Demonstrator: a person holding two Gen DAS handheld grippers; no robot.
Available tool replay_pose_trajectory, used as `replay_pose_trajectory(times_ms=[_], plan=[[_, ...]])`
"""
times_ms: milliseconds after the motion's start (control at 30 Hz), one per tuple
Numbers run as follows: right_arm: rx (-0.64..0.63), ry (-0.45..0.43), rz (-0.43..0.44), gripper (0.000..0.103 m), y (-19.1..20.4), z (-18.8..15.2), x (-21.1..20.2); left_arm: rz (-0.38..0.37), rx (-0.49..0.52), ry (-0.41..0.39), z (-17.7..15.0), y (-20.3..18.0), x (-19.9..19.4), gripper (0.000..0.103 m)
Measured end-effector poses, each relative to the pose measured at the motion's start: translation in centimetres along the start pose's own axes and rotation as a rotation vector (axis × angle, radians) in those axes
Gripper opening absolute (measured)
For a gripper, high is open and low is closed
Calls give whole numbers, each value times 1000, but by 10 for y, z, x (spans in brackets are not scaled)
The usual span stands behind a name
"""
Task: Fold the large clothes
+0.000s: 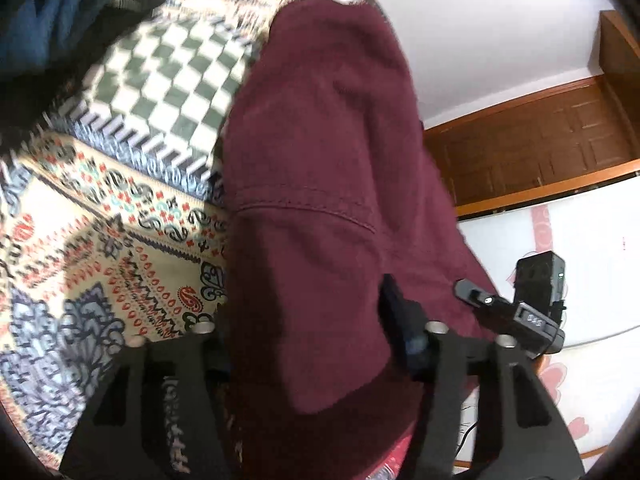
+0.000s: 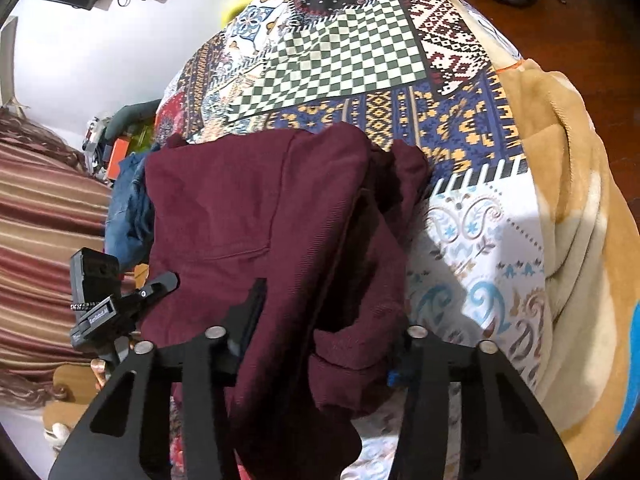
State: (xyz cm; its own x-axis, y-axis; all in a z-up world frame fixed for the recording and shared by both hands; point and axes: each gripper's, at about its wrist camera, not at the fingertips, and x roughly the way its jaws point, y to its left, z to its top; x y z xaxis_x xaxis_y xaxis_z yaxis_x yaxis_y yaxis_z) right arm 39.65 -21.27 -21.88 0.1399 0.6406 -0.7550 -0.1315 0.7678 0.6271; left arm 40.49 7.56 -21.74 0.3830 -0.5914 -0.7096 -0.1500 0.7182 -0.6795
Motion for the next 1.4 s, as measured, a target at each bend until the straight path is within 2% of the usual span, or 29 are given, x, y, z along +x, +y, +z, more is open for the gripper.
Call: replay_pose_trajectory(times_ms=[33, 133, 300, 500, 633, 800, 933, 1033, 1133, 1267, 1333, 1400], plan=[[-7, -1, 4, 36, 6, -1, -2, 1, 14, -14, 1, -5, -7, 46], [-71, -31, -20, 34, 37, -5, -12, 32, 75, -69, 8, -27, -34, 45], [-167, -124, 10, 34, 100, 1, -41, 11, 128, -156, 31, -46, -98, 45], [-300, -216, 69, 34, 186, 12, -57, 14, 214, -327, 42, -58, -214, 45], [-380, -258, 117, 34, 247, 22, -47, 30, 232, -412, 57, -48, -276, 45], [-424, -247, 170, 34, 303, 43, -7, 79, 220, -477, 88, -16, -339, 45], [-425, -223, 206, 34, 327, 59, 37, 118, 215, -492, 116, 19, -359, 45], [-419, -197, 205, 34, 334, 72, 76, 140, 186, -475, 133, 51, -360, 45], [-396, -155, 190, 34, 330, 85, 120, 157, 142, -438, 154, 91, -346, 45], [-353, -75, 139, 35, 308, 100, 188, 181, 56, -366, 170, 154, -306, 47], [-350, -71, 145, 38, 294, 102, 207, 219, 29, -359, 171, 182, -287, 50], [-352, -75, 169, 41, 289, 101, 209, 214, 48, -374, 167, 192, -284, 53]])
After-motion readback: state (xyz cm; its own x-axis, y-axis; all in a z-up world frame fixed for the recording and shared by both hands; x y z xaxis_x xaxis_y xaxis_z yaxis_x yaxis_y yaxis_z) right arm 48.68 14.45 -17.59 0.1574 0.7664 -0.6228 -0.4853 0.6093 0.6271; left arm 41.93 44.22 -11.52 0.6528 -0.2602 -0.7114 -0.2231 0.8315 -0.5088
